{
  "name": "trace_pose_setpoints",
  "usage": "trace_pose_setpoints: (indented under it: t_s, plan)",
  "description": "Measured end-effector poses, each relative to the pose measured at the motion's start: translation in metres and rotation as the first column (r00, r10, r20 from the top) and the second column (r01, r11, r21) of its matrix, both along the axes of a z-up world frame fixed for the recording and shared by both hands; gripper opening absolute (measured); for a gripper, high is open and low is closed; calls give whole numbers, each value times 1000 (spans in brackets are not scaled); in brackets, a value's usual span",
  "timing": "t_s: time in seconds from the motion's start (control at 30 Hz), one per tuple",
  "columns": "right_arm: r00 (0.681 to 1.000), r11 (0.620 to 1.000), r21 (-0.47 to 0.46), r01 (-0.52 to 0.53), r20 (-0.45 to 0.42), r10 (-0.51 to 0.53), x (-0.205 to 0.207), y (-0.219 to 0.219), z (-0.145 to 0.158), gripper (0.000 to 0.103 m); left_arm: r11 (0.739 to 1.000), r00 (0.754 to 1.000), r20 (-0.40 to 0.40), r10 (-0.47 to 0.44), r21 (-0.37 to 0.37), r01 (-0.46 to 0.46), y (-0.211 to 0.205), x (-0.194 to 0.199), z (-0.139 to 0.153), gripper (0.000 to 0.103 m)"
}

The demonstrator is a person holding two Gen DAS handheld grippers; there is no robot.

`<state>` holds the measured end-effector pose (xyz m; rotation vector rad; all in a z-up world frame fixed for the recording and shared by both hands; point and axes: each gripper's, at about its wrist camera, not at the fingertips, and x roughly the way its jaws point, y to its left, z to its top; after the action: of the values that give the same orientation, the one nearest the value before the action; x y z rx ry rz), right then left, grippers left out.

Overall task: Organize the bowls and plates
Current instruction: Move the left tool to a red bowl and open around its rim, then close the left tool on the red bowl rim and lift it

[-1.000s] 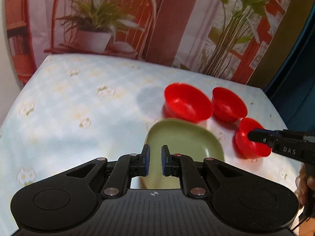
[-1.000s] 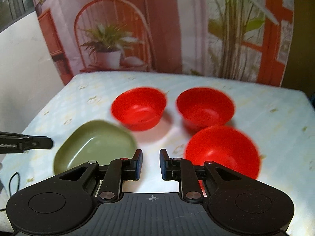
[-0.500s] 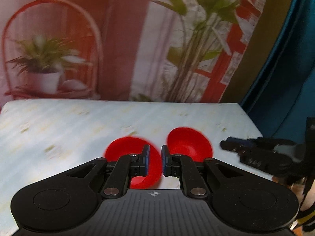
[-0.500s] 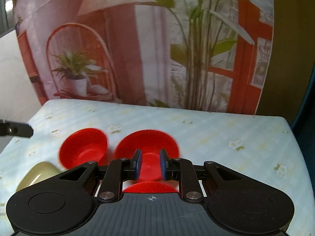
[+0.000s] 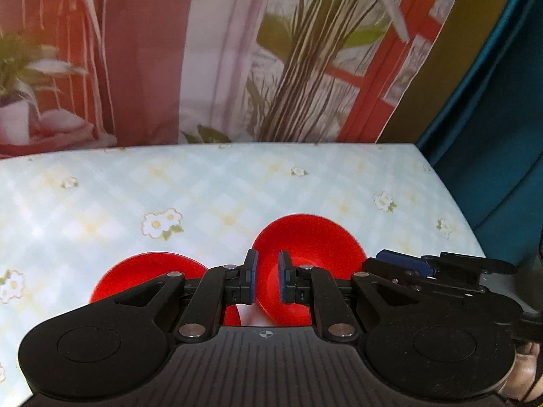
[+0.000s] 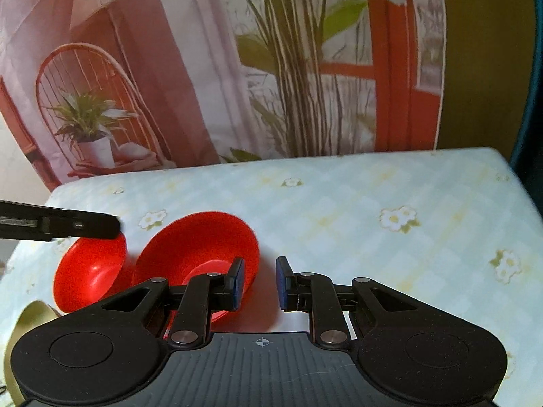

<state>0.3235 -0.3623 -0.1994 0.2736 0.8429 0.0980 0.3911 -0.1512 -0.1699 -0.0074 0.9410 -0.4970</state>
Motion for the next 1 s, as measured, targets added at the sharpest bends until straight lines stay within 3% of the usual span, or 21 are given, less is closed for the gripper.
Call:
trace_pose_setpoints:
  t_s: [0.23,0.4,0.87,1.0]
  plan:
    - [999,997,74,15,-49,-12,4,-1,-13,19,1000,997,-71,6,-2,-7,-2,20,-17,13]
    - [997,993,114,16,-74,-8,6,0,-17,20,1000,997,-71,5,1,-5,-3,21,-19,13]
    - [997,991,135,8,-80,3,8,5,-21,14,1000,989,-142,28,-8,-30,0,28,-29,13]
    - [997,991,136,14,-79,-3,8,5,-22,13,1000,992,-121,23,7,-23,-3,24,-30,13]
